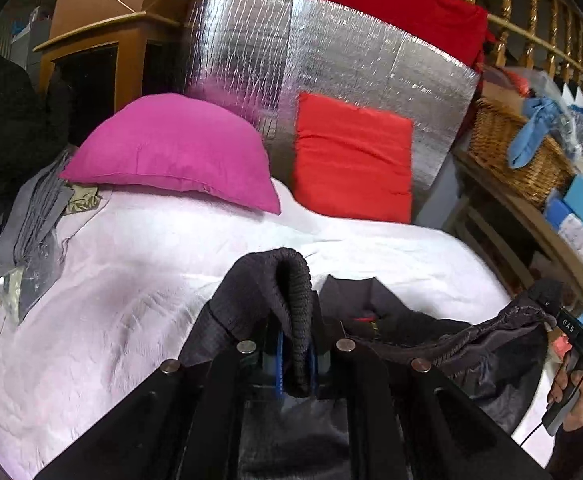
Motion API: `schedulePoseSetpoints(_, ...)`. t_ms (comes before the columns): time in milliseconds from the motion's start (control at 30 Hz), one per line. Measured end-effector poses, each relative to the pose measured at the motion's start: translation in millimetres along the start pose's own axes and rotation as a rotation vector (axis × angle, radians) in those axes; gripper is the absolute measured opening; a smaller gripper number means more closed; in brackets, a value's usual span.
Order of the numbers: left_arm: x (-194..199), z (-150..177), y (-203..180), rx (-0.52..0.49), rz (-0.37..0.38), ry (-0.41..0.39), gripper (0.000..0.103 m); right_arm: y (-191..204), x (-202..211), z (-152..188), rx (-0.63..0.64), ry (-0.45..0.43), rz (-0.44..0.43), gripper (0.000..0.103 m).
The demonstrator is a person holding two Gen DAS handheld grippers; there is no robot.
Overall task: Fold large clothes
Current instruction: 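Lower the hem onto the collar with both tools and open them, then withdraw both tools from the jacket folded in half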
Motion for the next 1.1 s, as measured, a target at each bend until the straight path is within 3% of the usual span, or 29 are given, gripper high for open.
schedulePoseSetpoints(367, -81.4, 17.8, 36.8, 0.019, -0.093, 0.09, 0.01, -6.3, -110.6, 26.3, -0.032, 0.132, 0.042, 0.011)
schedulePoseSetpoints(767, -127.0, 35.6, 65.3, 0.051, -0.176, 0.11, 0.011, -7.8, -164.5, 45.1, -0.107, 0.248, 0.043, 0.012)
schedulePoseSetpoints(867, -134.6, 41.8, 69.8, 0.061, -0.193, 0.117, 0.014, -12.8, -169.4, 50.1, -0.179, 0.295, 0.005, 0.02)
schedulePoseSetpoints(933, -135.2, 42.5, 68.6, 0.052, -0.206, 0.122, 0.025, -13.3, -168.7, 50.1, -0.221, 0.308, -0.04, 0.041)
schedulePoseSetpoints(967, -132.6, 42.1, 68.3, 0.047, -0.222, 0.117, 0.049, -13.1, -166.4, 50.0, -0.245, 0.311, -0.071, 0.054)
schedulePoseSetpoints(1000, -129.6, 41.2, 68.6, 0.045, -0.234, 0.107, 0.074, -12.5, -161.4, 48.6, -0.281, 0.307, -0.117, 0.081)
schedulePoseSetpoints(1033, -124.2, 39.2, 68.9, 0.049, -0.247, 0.091, 0.082, -13.4, -155.5, 46.0, -0.309, 0.288, -0.145, 0.089)
schedulePoseSetpoints(1100, -110.3, 34.8, 67.2, 0.068, -0.22, 0.051, 0.087, -20.3, -138.9, 37.8, -0.363, 0.227, -0.164, 0.089)
Point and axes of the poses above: each gripper's, at about its wrist camera, not at the fingertips, and x roughly against the way its jaws point, y to its left, z to its underside, the point moved 8 cm from there along -x, roughly the way its jaws point, and after that the axes turned 9 degrees about z, right-handed, at the moved point
